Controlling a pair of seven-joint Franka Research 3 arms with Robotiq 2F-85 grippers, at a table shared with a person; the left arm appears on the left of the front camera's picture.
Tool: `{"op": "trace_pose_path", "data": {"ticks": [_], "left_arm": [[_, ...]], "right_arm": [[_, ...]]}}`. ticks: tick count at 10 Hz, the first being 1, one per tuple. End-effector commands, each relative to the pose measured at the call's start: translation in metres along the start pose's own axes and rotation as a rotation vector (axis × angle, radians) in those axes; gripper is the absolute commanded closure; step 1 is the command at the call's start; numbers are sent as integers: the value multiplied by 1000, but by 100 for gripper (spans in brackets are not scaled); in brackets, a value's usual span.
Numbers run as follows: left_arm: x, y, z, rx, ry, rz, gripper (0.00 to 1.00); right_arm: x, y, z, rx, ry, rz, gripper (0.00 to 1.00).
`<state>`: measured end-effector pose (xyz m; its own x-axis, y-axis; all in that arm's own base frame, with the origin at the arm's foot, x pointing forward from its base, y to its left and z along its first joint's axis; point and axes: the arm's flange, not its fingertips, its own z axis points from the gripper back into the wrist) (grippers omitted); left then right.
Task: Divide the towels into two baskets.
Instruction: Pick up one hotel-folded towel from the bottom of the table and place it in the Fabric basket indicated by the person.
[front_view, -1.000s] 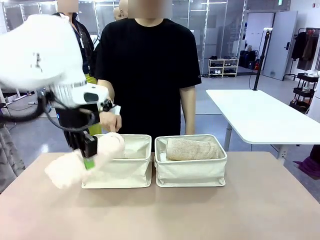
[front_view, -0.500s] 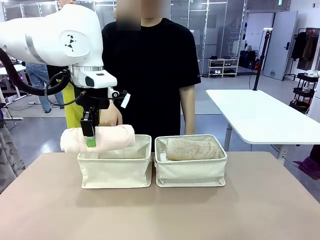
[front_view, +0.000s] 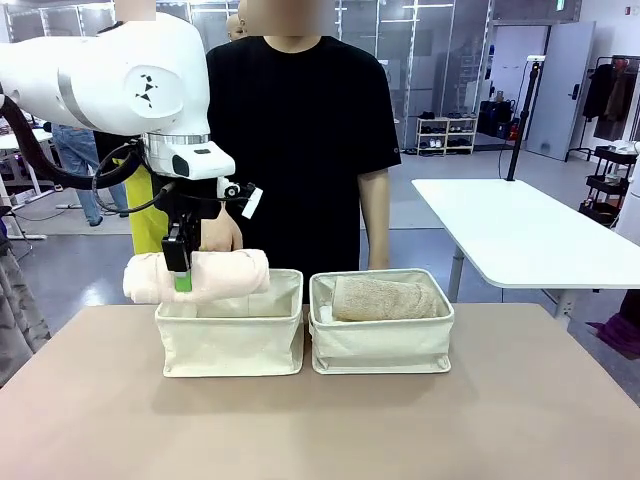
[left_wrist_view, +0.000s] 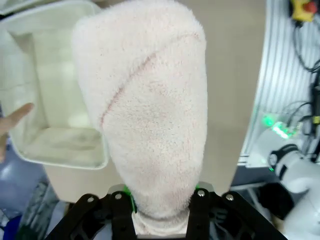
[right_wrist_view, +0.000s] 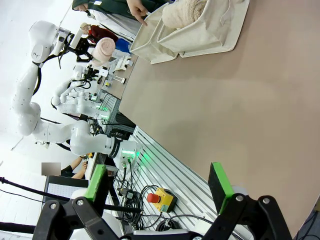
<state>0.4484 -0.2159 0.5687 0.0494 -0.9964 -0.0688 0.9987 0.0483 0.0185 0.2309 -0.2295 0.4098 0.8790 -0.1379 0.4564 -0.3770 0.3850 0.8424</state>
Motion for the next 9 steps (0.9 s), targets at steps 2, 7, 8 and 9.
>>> {"op": "trace_pose_path", "data": {"ticks": [2,7,8,9], "left_arm": [[-3,53,-26,129,7,-149,59],[15,124,-84,153,-25,-139,59],[16,130,-94,162,-29,-140,59],[16,134,-101,166,-39,-154,55]], "right_arm": [[-1,3,1,4,-7,11,0],[-1,3,1,4,-7,11,0],[-1,3,1,4,-7,11,0],[-1,3,1,4,-7,11,0]]}}
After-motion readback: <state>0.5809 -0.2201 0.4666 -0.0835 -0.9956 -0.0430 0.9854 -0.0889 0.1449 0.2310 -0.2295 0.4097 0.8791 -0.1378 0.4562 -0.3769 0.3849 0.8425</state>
